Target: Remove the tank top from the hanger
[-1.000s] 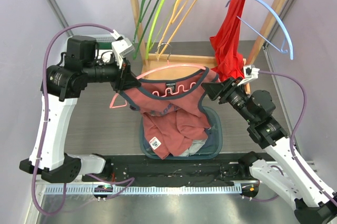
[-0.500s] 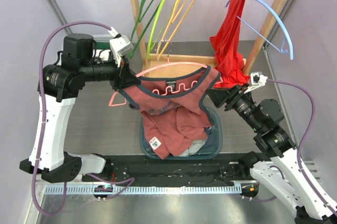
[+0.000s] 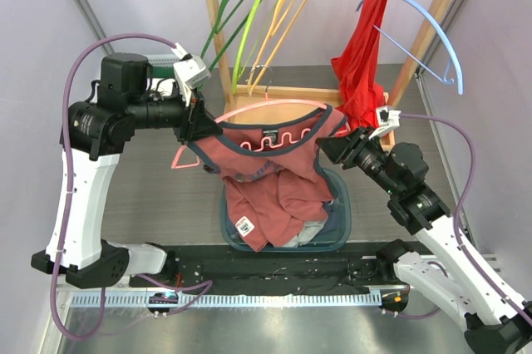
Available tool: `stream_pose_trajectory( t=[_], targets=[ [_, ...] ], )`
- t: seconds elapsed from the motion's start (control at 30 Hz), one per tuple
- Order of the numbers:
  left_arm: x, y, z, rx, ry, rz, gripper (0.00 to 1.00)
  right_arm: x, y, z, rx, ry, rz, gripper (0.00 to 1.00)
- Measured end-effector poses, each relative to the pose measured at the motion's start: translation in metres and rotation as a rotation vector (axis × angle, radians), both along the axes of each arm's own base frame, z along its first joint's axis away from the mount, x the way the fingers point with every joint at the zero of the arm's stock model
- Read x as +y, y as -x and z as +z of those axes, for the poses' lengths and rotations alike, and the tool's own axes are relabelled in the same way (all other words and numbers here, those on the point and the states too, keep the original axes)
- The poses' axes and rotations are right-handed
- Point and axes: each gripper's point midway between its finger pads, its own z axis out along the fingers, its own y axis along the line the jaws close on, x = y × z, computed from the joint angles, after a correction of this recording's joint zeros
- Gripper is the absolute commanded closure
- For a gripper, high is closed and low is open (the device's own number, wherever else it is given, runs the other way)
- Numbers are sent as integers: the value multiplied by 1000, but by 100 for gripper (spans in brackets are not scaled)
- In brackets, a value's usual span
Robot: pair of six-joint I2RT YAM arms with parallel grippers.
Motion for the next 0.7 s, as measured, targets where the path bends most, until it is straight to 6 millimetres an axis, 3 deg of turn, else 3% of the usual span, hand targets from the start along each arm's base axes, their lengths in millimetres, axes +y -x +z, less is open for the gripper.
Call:
stream_pose_trajectory(
  t=[0.2,0.47,0.7],
  targets=[
    [1,-2,-2,-6,-9,2,100,8,3,6,3,-18,47,99],
    [2,-5,-13,11,-32,5,100,5,21,49,-92,-71,80,99],
    [4,-9,-22,8,-61,9,100,-10,20,57,-82,-65,-1,99]
  ],
)
